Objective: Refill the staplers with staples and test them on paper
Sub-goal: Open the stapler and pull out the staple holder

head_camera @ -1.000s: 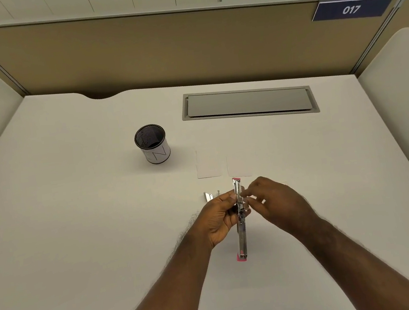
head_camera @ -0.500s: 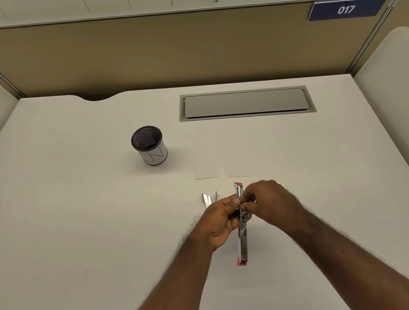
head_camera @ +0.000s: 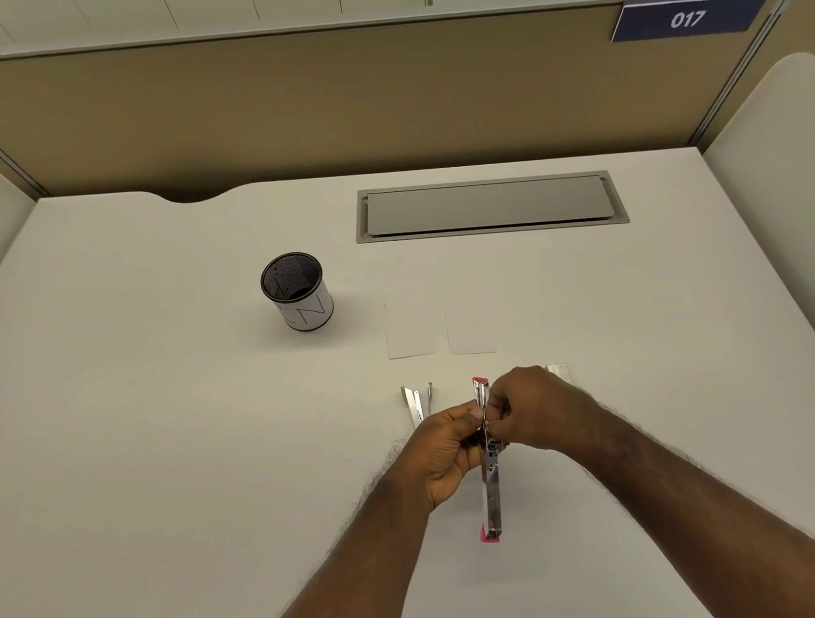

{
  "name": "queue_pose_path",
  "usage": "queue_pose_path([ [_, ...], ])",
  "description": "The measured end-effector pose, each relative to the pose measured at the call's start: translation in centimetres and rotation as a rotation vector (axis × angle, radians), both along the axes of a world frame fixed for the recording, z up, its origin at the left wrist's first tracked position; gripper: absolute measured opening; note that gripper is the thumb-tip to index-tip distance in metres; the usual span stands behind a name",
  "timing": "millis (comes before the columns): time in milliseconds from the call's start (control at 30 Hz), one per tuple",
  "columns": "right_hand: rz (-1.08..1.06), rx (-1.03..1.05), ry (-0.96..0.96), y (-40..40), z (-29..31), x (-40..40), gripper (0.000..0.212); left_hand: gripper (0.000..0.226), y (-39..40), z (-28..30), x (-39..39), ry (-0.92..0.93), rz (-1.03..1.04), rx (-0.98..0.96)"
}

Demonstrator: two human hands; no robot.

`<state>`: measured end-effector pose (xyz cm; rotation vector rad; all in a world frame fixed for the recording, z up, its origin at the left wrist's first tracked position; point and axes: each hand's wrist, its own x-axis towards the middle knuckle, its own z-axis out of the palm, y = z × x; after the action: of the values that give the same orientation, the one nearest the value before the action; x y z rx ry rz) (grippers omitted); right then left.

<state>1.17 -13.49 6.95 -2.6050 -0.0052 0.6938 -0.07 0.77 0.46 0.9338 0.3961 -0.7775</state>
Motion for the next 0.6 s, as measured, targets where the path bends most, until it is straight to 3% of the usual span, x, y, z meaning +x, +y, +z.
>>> queue_pose_path([
  [333,0.032,0.149,-0.128,-0.9,-0.6,-0.6,0.007,0.023,-0.2,0.2,0.3,-0.002,-0.002,0.021],
  [600,-0.039,0.263,-0.164,-1.4,-1.7,-1.4,0.014,0.025,-0.2,0.1,0.6,-0.036,-0.075,0.068],
])
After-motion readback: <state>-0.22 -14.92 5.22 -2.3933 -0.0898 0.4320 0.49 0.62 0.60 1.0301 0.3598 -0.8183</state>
